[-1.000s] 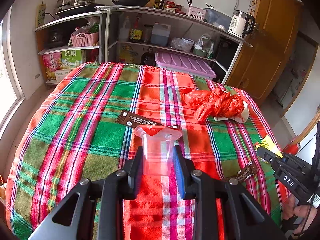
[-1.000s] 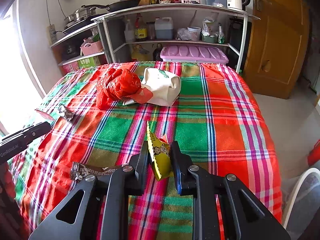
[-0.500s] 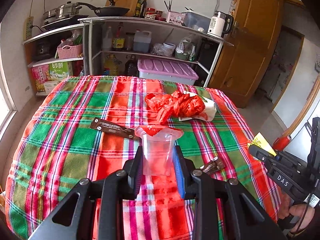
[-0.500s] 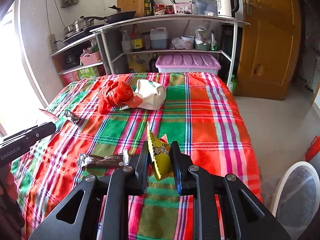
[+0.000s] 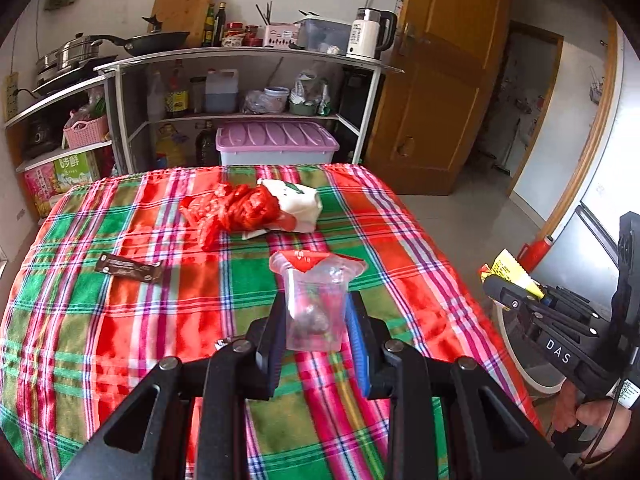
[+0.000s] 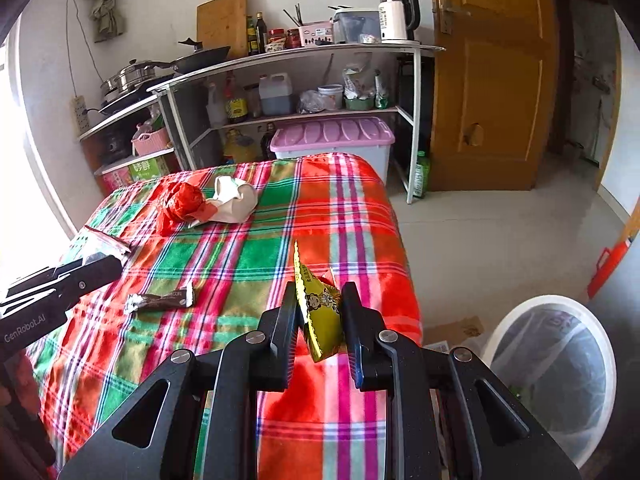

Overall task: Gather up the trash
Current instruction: 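Carry the yellow bag in the right gripper while the left gripper carries the clear cup to the bin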

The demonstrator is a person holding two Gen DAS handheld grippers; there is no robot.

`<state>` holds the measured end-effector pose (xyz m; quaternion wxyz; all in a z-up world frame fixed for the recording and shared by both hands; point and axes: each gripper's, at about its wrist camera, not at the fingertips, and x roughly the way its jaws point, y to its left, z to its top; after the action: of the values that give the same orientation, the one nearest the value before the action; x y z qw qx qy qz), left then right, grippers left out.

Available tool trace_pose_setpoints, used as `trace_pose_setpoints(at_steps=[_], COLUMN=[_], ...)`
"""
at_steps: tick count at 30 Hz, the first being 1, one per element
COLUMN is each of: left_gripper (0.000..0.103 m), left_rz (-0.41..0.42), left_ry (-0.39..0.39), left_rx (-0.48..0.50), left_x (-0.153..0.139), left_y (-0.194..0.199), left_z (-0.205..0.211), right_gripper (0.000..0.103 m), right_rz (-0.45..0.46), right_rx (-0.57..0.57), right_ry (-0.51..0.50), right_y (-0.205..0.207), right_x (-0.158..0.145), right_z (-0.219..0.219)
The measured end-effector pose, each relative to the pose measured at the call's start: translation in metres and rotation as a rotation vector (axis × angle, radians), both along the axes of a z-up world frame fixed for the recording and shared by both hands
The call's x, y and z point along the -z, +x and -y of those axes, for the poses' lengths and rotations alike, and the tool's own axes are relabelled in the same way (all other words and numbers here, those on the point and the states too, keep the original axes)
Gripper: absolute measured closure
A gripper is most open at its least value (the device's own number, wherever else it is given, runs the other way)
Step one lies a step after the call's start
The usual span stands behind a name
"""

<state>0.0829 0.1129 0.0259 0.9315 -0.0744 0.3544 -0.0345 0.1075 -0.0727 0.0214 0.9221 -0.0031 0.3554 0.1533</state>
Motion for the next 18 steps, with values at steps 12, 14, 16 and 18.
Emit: trace_pose_setpoints(at_steps=[12,14,16,18], left_gripper=[0.073,0.073,0.073,0.073], left_rz=[0.005,0.001,-0.001,-0.006], left_ry=[0.000,0.001,0.001,-0.003], left_rx=[0.170,0.207,0.242,0.280], left_x=[-0.005,-0.006,-0.006,-0.006], left_y=[0.011,0.014,0.017,0.019], left_z=[0.097,0.115,0.134,0.152], right_gripper=[0.081,0.081,0.081,0.081], right_rz=[0.013,0.011,0.010,0.006], right_rx=[0.146,0.171,0.199,0.225], right_ry=[-0.004,-0.006,-0.009,-0.015], right_y=[-0.022,-0.025,-0.028,-0.032], right_x=[-0.005,-0.004,-0.004,-0.002], right_z=[0.090,0.106,0.120,0.137])
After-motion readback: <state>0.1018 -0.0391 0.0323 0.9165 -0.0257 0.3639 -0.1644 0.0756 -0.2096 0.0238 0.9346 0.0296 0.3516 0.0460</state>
